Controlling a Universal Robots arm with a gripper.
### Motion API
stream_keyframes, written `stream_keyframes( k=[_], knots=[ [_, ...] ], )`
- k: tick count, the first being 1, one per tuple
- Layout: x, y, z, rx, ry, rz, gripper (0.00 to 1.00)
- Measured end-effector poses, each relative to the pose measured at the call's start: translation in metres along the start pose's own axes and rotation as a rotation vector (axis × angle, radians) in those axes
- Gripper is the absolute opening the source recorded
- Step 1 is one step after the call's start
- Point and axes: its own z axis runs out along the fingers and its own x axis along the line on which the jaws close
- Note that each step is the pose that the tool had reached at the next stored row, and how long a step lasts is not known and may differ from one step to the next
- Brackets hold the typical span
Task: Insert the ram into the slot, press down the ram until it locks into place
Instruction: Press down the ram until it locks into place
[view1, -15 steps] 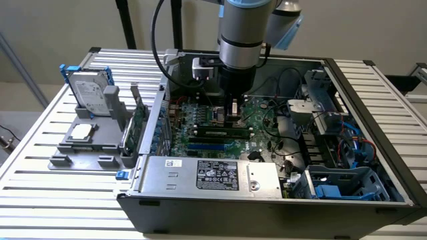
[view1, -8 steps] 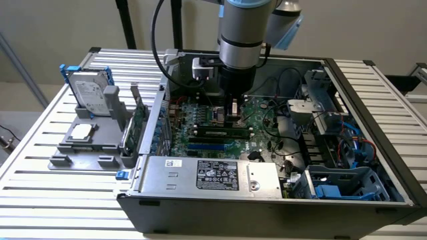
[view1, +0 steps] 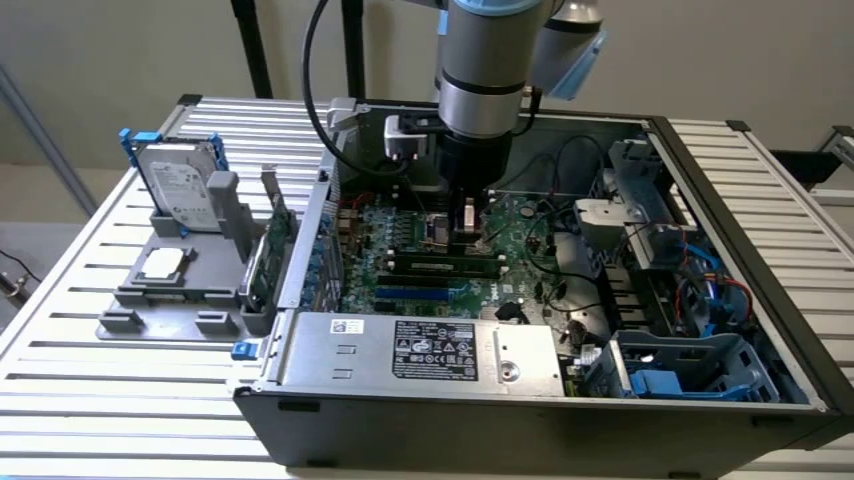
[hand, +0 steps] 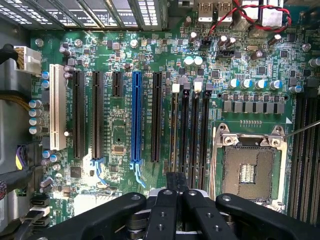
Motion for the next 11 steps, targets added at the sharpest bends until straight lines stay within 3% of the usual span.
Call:
stream_keyframes(
  k=[11],
  knots=[
    [-0.0005, -0.0001, 0.0092, -0.0028, 0.0000, 0.000, 0.11]
  ],
)
